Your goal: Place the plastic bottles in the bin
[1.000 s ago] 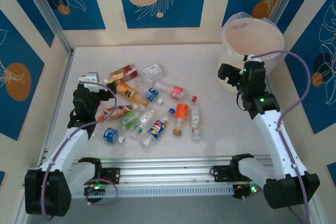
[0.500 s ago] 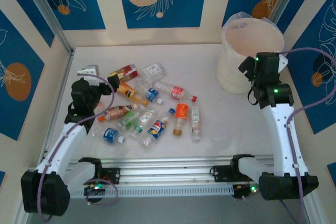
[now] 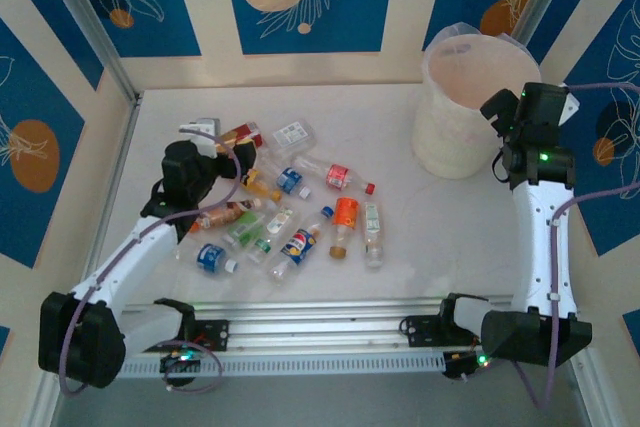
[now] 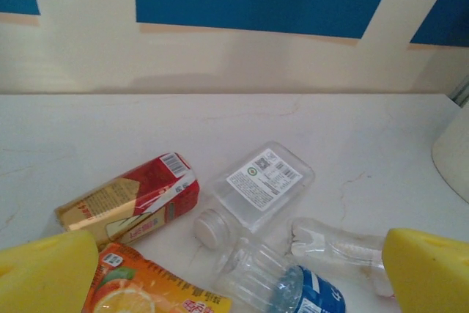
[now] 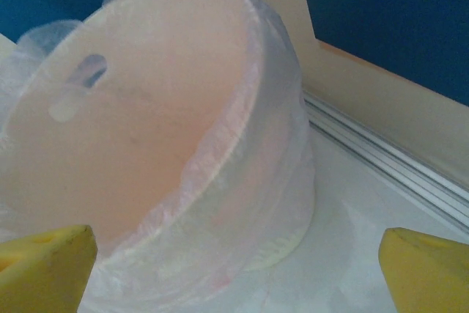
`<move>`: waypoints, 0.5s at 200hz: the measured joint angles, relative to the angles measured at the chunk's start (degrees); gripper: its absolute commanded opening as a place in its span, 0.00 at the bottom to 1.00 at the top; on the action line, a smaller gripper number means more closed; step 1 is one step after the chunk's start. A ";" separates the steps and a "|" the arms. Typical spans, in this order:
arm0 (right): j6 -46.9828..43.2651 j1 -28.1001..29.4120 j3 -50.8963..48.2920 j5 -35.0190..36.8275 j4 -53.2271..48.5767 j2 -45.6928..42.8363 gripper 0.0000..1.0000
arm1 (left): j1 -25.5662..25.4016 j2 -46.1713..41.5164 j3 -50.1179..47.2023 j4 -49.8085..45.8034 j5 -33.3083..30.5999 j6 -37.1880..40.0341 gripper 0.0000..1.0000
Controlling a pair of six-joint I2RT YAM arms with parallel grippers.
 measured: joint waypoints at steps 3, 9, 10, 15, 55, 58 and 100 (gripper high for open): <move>0.02 -0.04 0.00 0.00 0.20 0.04 1.00 | -0.20 0.26 0.09 0.00 0.00 0.00 1.00; 0.04 -0.15 0.00 0.00 0.55 0.33 1.00 | -0.39 0.52 0.20 0.00 0.00 0.00 1.00; 0.04 -0.15 0.02 0.02 0.63 0.39 1.00 | -0.48 0.66 0.22 0.00 -0.02 0.00 0.99; 0.07 -0.15 0.09 0.04 0.83 0.72 0.99 | -0.68 0.87 0.24 0.02 -0.02 0.00 1.00; 0.24 -0.15 0.37 1.73 2.25 4.68 0.93 | -2.14 2.32 0.68 -0.09 -0.02 0.04 1.00; 0.26 -0.13 0.37 1.97 2.32 4.92 0.92 | -2.27 2.45 0.81 -0.11 -0.02 0.13 0.99; 1.18 0.66 0.33 5.33 2.62 5.27 0.89 | -3.23 3.54 1.68 -0.07 -0.11 1.07 1.00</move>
